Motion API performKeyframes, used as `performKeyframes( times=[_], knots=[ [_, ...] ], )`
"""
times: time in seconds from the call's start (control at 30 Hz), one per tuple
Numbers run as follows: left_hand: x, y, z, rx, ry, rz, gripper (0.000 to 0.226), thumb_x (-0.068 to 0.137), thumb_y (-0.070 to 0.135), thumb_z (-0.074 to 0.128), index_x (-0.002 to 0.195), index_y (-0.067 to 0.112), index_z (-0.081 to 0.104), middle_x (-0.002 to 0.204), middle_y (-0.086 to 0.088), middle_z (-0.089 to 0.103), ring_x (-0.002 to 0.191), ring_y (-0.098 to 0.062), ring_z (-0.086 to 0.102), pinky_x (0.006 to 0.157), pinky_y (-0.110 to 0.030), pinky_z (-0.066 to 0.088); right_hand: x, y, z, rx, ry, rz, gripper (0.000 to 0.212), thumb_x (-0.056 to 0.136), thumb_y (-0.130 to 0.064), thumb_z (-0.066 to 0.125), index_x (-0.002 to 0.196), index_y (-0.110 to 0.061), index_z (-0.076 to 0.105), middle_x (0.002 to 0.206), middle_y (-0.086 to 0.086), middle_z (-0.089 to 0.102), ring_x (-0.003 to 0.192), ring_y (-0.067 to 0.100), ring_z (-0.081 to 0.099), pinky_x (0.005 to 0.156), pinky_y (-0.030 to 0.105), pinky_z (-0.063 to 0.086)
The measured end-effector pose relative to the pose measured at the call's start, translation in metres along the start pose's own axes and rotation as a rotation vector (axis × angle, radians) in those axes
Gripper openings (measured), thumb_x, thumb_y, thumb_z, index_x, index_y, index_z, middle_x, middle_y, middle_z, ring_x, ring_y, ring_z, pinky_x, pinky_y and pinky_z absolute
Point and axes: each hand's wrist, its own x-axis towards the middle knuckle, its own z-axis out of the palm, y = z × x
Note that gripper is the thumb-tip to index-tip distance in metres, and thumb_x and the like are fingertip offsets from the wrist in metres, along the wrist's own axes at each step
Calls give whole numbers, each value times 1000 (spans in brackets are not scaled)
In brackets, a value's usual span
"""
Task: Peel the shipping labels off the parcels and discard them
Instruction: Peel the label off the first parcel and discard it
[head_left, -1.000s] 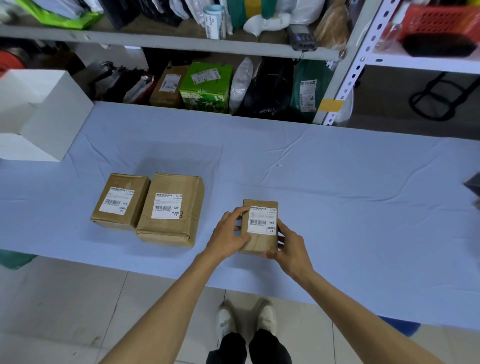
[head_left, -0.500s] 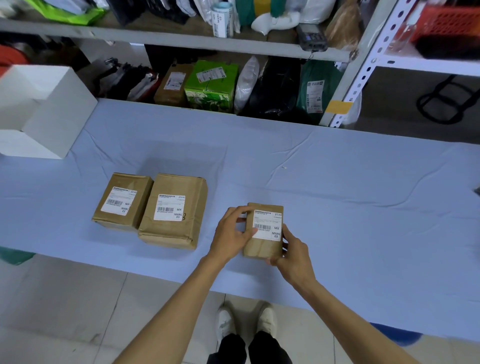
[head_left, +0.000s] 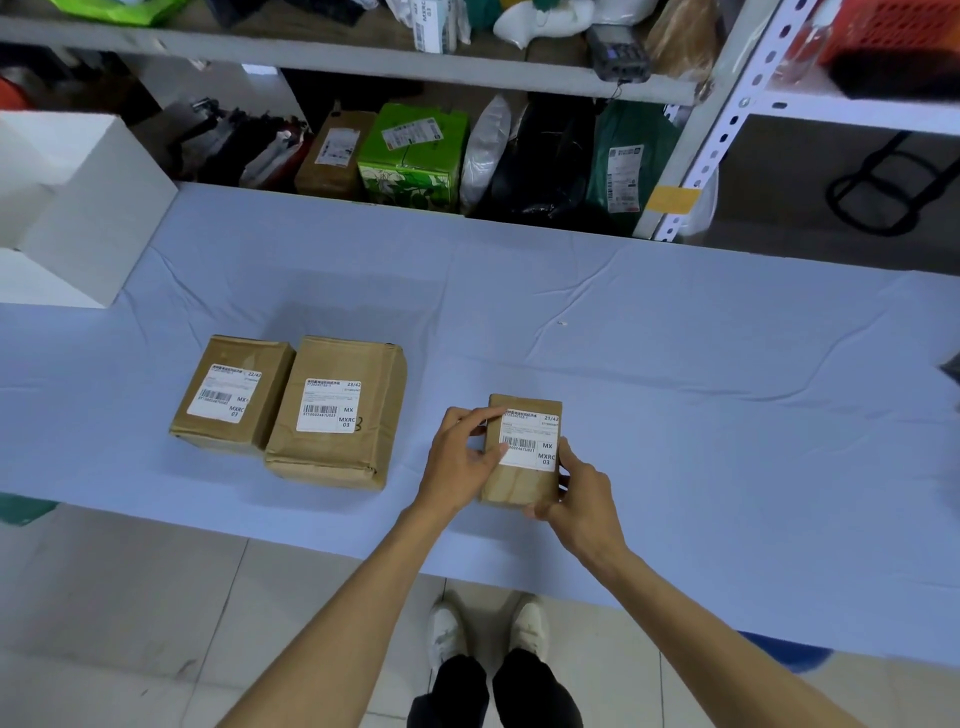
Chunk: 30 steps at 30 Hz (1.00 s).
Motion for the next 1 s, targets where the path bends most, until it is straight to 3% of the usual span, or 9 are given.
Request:
performKeyframes(
  times=[0.1,0.33,0.47,0.57,0.67,0.73,0.83,1.0],
  knots=[
    [0,1,0,3,-9,-7,40,86,17,69,122,32,59,114,1,47,112,-12,57,94,-29,53,0,-2,0,-12,0,-1,75,70,6,68,137,-20,45,101,-3,67,85,15,64,64,24,58],
    [2,6,-1,34,-26,-30,39,86,12,67,119,30,59,114,1,48,111,-12,56,95,-27,50,3,-1,-2,-11,-1,24,76,63,7,72,131,-20,50,95,0,70,81,23,66,70,40,59],
    [3,9,-2,61,-48,-29,37,86,12,67,118,29,59,115,1,47,111,-13,56,93,-25,50,2,-1,-1,-20,5,14,74,64,6,72,129,-20,50,94,0,70,80,24,66,70,41,58],
    [2,7,-1,44,-41,-30,34,86,13,66,113,32,59,114,3,47,106,-7,56,92,-25,51,3,0,-2,-18,3,7,76,63,5,73,132,-20,49,95,0,71,80,21,66,70,38,59],
    [0,4,2,6,-9,-29,42,86,16,67,115,43,55,113,8,47,102,12,55,83,-6,46,5,2,-2,-24,9,4,78,63,5,73,132,-23,49,93,-4,70,78,18,66,68,33,58],
    [-2,2,4,-38,21,-39,47,86,17,67,116,50,52,111,13,48,100,20,52,81,-3,45,5,4,0,-14,15,0,79,63,5,73,132,-25,49,90,-7,70,76,15,66,65,29,57],
    [-6,0,9,-86,49,-58,47,88,15,64,118,50,53,113,13,48,102,16,54,84,-9,49,5,7,1,-1,22,-1,78,63,6,71,131,-27,49,87,-9,70,72,14,65,64,29,57],
    [-9,4,13,31,59,-42,42,91,12,60,120,43,54,117,10,48,99,4,56,78,3,42,4,6,1,2,21,-18,79,63,5,72,131,-25,49,89,-6,71,74,19,66,68,37,58]
  ],
)
